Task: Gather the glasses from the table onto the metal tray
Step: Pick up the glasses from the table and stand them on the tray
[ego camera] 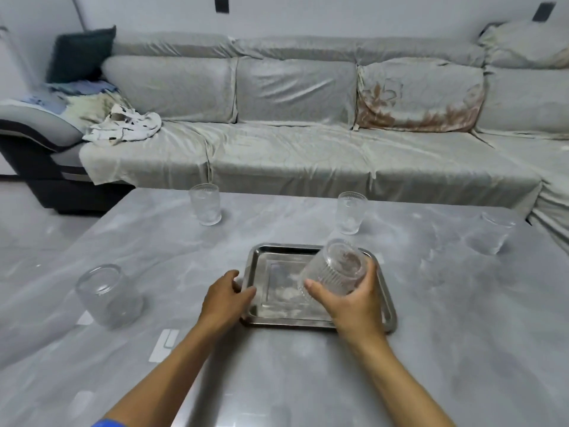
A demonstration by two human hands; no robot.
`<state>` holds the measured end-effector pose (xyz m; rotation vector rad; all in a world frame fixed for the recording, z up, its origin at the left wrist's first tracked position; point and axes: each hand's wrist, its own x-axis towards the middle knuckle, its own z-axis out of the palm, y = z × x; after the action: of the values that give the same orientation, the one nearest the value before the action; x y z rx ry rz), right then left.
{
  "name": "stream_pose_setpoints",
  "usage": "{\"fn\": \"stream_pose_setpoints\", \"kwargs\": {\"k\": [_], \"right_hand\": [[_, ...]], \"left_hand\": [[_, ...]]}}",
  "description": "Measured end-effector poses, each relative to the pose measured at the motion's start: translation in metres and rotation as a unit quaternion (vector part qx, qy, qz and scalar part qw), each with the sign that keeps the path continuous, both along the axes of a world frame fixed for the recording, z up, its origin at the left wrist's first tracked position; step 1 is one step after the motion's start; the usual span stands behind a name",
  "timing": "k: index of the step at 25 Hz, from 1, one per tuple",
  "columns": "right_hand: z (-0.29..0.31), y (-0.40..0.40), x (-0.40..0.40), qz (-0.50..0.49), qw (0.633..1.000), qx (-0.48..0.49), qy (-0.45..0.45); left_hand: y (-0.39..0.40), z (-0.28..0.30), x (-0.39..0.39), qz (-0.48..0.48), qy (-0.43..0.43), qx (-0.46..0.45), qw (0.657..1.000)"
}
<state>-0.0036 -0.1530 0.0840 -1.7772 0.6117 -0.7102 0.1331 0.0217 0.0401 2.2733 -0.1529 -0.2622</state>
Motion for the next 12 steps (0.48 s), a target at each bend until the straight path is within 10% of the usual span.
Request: {"fn": "stream_pose_setpoints", "kwargs": {"k": [12], "right_hand": [[-0.061, 0.017, 0.147, 0.074, 0.984, -0.130, 0.094]], "left_hand": [[-0.003, -0.020, 0.022, -0.012, -0.023, 0.025, 0.999]]}}
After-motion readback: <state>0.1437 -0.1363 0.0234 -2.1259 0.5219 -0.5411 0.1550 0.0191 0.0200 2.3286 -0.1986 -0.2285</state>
